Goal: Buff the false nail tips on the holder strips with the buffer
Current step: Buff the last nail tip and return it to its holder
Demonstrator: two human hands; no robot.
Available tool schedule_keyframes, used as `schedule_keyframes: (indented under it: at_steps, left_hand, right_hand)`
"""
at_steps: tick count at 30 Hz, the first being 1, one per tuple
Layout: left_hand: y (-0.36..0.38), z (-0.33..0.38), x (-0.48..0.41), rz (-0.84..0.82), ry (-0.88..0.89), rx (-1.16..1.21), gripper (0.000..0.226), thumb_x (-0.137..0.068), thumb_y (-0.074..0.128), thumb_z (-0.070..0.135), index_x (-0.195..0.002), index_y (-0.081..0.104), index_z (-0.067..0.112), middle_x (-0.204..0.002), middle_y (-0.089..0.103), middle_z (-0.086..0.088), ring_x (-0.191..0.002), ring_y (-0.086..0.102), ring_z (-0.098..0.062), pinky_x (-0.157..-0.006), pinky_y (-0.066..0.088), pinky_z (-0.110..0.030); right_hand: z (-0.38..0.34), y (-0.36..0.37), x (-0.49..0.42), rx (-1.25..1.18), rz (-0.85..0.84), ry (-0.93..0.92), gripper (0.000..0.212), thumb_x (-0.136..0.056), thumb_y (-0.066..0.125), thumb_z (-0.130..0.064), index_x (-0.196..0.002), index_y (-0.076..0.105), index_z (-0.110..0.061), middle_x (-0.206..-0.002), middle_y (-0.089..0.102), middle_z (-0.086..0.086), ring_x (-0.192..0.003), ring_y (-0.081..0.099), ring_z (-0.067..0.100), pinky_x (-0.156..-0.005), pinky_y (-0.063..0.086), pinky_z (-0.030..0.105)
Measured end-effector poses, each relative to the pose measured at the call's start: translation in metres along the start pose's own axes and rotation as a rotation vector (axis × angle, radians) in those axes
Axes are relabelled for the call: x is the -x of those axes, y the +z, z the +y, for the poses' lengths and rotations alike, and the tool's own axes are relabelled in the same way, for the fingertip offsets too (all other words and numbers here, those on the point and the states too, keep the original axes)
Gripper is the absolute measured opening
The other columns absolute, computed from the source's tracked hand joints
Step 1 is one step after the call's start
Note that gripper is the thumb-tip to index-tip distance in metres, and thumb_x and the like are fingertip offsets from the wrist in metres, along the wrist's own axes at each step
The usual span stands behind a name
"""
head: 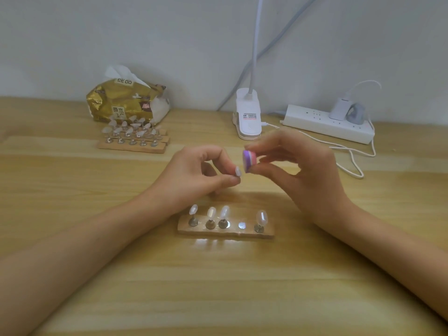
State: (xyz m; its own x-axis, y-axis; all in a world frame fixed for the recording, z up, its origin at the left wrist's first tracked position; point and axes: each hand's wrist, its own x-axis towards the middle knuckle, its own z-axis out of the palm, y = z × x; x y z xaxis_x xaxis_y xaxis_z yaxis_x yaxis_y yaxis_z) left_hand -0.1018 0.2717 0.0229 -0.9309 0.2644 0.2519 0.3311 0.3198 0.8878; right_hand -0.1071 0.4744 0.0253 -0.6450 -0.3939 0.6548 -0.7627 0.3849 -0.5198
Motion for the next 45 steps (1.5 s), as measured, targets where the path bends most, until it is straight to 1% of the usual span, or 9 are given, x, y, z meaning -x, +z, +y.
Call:
schedule_keyframes:
  at_steps: [3,13,17,21,31,34,38,41,45]
  left_hand:
    - [0.0006,-0.0009,0.0003,-0.011,0.005,-0.013,0.016,-0.077,0.08,0.005,-0.072,0.066,0.013,-0.061,0.066,0.011,-0.051,0.058,-0.007,-0.057,0.049,-0.018]
    - [-0.0003,0.0004,0.0011,-0.014,0.021,0.004,0.015,-0.077,0.079,0.004,-0.073,0.067,0.012,-0.066,0.067,0.01,-0.051,0.058,-0.007,-0.059,0.049,-0.02]
    - [-0.0001,-0.0006,0.0012,-0.025,0.034,-0.011,0.013,-0.077,0.079,0.005,-0.074,0.068,0.01,-0.067,0.068,0.011,-0.053,0.058,-0.009,-0.059,0.049,-0.024]
    - [-0.0005,-0.0004,0.0012,-0.013,0.027,-0.006,0.016,-0.078,0.079,0.005,-0.072,0.067,0.014,-0.068,0.067,0.011,-0.053,0.058,-0.008,-0.061,0.048,-0.024]
    - [0.0001,-0.0016,0.0005,0.002,0.013,0.024,0.017,-0.078,0.079,0.006,-0.072,0.067,0.016,-0.065,0.066,0.009,-0.052,0.057,-0.007,-0.059,0.049,-0.021]
    - [-0.0002,-0.0014,0.0006,-0.004,0.025,0.014,0.02,-0.078,0.079,0.005,-0.07,0.066,0.017,-0.066,0.066,0.012,-0.052,0.057,-0.006,-0.059,0.048,-0.021]
    - [-0.0002,-0.0021,0.001,0.001,0.036,-0.004,0.015,-0.079,0.078,0.007,-0.074,0.067,0.015,-0.065,0.065,0.015,-0.051,0.057,-0.006,-0.06,0.047,-0.02]
    - [-0.0012,-0.0015,0.0015,-0.003,0.041,-0.002,0.015,-0.08,0.078,0.006,-0.075,0.067,0.015,-0.068,0.066,0.016,-0.052,0.057,-0.007,-0.06,0.048,-0.02]
    - [-0.0002,-0.0023,0.0004,0.008,0.033,-0.001,0.014,-0.08,0.078,0.008,-0.074,0.066,0.014,-0.063,0.064,0.017,-0.051,0.057,-0.005,-0.06,0.047,-0.019]
  right_hand:
    - [0.0009,0.0003,0.0007,-0.021,-0.097,0.089,0.013,-0.084,0.077,-0.003,-0.097,0.071,-0.001,-0.095,0.073,-0.003,-0.089,0.071,0.007,-0.084,0.058,0.032]
    - [0.0009,0.0013,0.0011,0.002,0.011,-0.001,0.016,-0.085,0.076,-0.004,-0.1,0.071,-0.001,-0.099,0.071,-0.005,-0.092,0.07,0.005,-0.083,0.059,0.027]
    - [0.0027,0.0013,0.0001,-0.001,-0.097,0.082,0.014,-0.086,0.076,-0.004,-0.1,0.073,-0.002,-0.098,0.074,-0.002,-0.09,0.071,0.004,-0.084,0.058,0.031]
    - [0.0017,0.0031,0.0006,0.047,-0.03,-0.043,0.015,-0.087,0.075,-0.004,-0.101,0.073,-0.003,-0.098,0.073,0.003,-0.092,0.07,0.013,-0.084,0.058,0.03]
    - [0.0033,0.0005,0.0006,0.057,-0.071,0.048,0.013,-0.087,0.076,-0.007,-0.1,0.074,-0.005,-0.098,0.074,-0.003,-0.093,0.069,0.006,-0.087,0.056,0.034]
    - [0.0018,0.0014,-0.0001,0.084,-0.015,-0.065,0.013,-0.088,0.075,-0.007,-0.101,0.073,-0.004,-0.097,0.073,0.002,-0.093,0.068,0.01,-0.085,0.056,0.029]
    - [0.0039,0.0023,0.0012,0.054,-0.038,0.006,0.012,-0.088,0.074,-0.007,-0.1,0.074,-0.005,-0.097,0.073,0.0,-0.09,0.067,0.004,-0.082,0.057,0.031]
    - [0.0041,0.0039,0.0017,0.087,-0.025,-0.072,0.011,-0.088,0.074,-0.006,-0.099,0.073,-0.005,-0.099,0.073,-0.001,-0.093,0.067,0.01,-0.081,0.056,0.026]
    - [0.0075,0.0006,0.001,0.039,-0.067,0.069,0.011,-0.089,0.074,-0.008,-0.099,0.071,-0.007,-0.098,0.072,-0.007,-0.091,0.07,0.005,-0.081,0.057,0.032]
